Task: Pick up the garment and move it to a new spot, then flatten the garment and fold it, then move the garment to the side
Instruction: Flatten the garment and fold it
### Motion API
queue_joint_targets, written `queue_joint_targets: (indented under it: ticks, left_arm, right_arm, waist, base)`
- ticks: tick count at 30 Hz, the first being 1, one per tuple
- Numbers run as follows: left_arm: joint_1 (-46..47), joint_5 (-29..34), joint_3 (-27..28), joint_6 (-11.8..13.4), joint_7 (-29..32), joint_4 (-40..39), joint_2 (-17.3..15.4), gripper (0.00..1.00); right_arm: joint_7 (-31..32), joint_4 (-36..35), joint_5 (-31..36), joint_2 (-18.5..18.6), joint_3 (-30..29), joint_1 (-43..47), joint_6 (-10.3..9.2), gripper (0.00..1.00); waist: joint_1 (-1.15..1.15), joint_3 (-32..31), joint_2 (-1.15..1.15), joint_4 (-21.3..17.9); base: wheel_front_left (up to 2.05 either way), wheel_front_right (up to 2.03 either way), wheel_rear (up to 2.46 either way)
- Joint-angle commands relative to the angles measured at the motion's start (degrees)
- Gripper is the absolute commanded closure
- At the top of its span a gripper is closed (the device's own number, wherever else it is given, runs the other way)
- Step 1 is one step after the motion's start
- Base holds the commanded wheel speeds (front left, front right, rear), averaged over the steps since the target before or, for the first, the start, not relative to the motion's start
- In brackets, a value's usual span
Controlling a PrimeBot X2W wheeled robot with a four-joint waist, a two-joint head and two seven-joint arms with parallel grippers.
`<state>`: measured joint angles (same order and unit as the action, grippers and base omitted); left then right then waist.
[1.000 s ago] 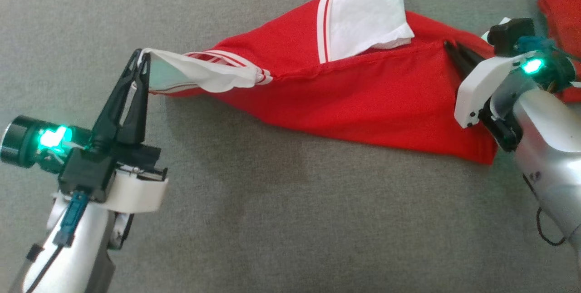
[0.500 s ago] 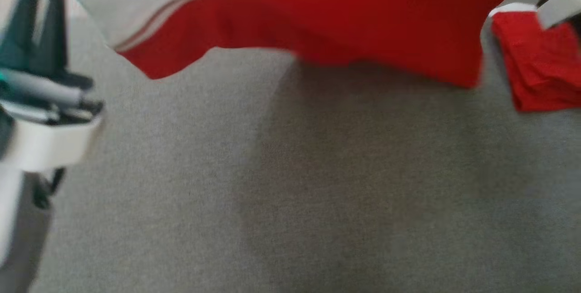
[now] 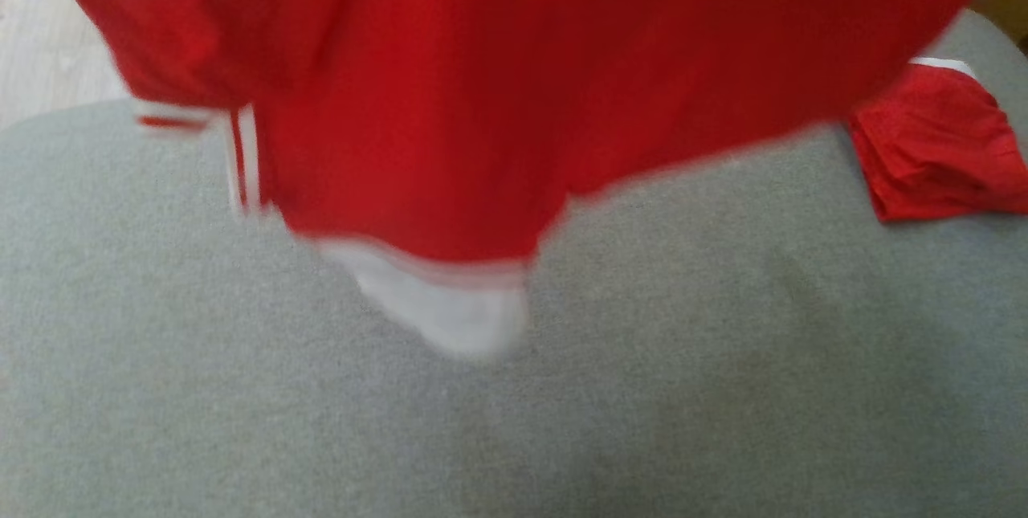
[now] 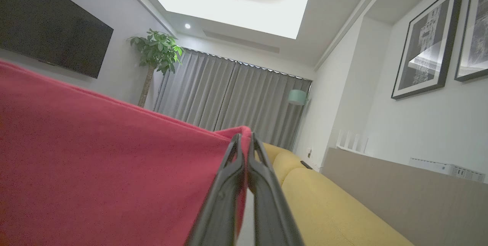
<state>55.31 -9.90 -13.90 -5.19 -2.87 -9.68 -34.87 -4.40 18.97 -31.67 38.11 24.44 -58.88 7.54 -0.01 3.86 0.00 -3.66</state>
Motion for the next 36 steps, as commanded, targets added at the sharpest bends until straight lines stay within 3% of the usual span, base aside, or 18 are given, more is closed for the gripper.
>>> queue_joint_targets:
  ticks: [1, 9, 15, 21, 26, 36]
  left_arm:
    - [2.38, 0.14, 1.25, -0.31, 1.04, 0.95, -2.88, 1.00]
    - [12.89, -0.51, -6.52, -1.99, -1.15, 16.74, -1.20, 1.00]
    - [22.98, 2.04, -8.78, -1.75, -6.97, 25.63, 1.66, 1.00]
    - [29.90, 2.65, -8.27, -0.93, -11.11, 29.62, 3.81, 1.00]
    - [23.52, 0.60, -7.61, -0.81, -11.91, 27.35, 3.13, 1.00]
    - [-8.18, -3.04, -6.71, 2.56, -12.11, 13.27, 3.09, 1.00]
  right_arm:
    - [1.05, -1.13, -0.03, -0.69, -0.21, -1.94, -0.05, 1.00]
    - [2.63, 6.46, -3.00, -4.43, 2.42, -6.57, -0.05, 1.00]
    - [-2.68, 12.19, -2.37, -5.61, 3.56, -13.23, -0.05, 1.00]
    - [-9.49, 15.86, 3.71, -5.33, 2.02, -20.21, -0.05, 1.00]
    - [-10.45, 17.12, 6.41, -5.24, 2.46, -17.91, -0.05, 1.00]
    - [-10.58, 16.19, 5.17, -4.61, -0.89, 1.32, -0.05, 1.00]
  waist:
    - [0.01, 0.53, 0.00, 0.35]
    - [0.01, 8.00, 0.00, 3.02]
    - [0.01, 14.46, 0.00, 4.19]
    - [0.01, 18.41, 0.00, 4.70]
    - [0.01, 20.30, 0.00, 5.39]
    - [0.01, 19.30, 0.00, 6.70]
  base:
    - [0.00, 0.00, 0.00]
    - [0.00, 0.00, 0.00]
    - [0.00, 0.00, 0.00]
    - [0.00, 0.00, 0.00]
    - [0.00, 0.00, 0.00]
    - [0.00, 0.00, 0.00]
